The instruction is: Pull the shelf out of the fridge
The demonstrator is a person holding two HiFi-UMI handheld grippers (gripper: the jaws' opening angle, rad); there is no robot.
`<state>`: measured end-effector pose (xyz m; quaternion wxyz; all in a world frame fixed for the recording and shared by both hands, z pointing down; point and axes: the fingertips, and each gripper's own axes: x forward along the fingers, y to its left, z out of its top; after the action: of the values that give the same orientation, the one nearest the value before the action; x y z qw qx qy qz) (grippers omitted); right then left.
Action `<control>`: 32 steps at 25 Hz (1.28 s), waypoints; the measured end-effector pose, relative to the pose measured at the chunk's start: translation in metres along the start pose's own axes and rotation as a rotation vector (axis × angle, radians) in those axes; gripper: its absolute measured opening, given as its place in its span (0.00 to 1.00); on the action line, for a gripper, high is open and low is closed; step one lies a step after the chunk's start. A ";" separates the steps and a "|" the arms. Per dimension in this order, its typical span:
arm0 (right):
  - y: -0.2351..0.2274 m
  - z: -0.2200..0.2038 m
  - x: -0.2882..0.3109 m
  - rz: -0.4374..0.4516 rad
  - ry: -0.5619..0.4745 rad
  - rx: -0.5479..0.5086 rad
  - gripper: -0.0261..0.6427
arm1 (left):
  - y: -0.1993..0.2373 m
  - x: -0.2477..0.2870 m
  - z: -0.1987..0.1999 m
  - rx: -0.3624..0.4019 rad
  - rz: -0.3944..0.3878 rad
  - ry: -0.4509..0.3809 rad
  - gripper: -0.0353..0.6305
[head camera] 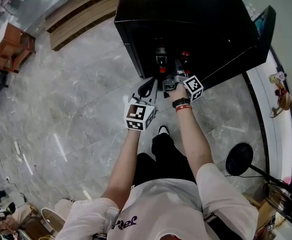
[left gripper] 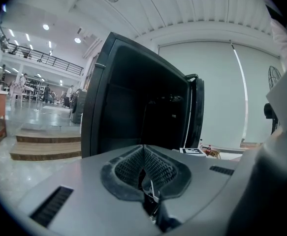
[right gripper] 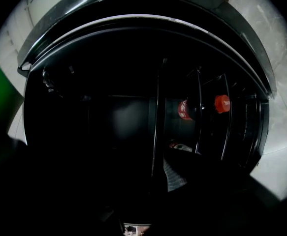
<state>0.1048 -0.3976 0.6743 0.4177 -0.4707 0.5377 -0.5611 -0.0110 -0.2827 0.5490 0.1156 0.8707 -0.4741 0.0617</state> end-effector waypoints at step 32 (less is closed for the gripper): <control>-0.032 0.013 0.086 0.069 -0.036 0.142 0.34 | 0.028 0.041 -0.015 -0.031 0.025 -0.008 0.08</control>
<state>0.1013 -0.4817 0.7122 0.4788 -0.4309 0.5049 -0.5746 -0.0123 -0.3270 0.5764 0.1266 0.8631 -0.4862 0.0523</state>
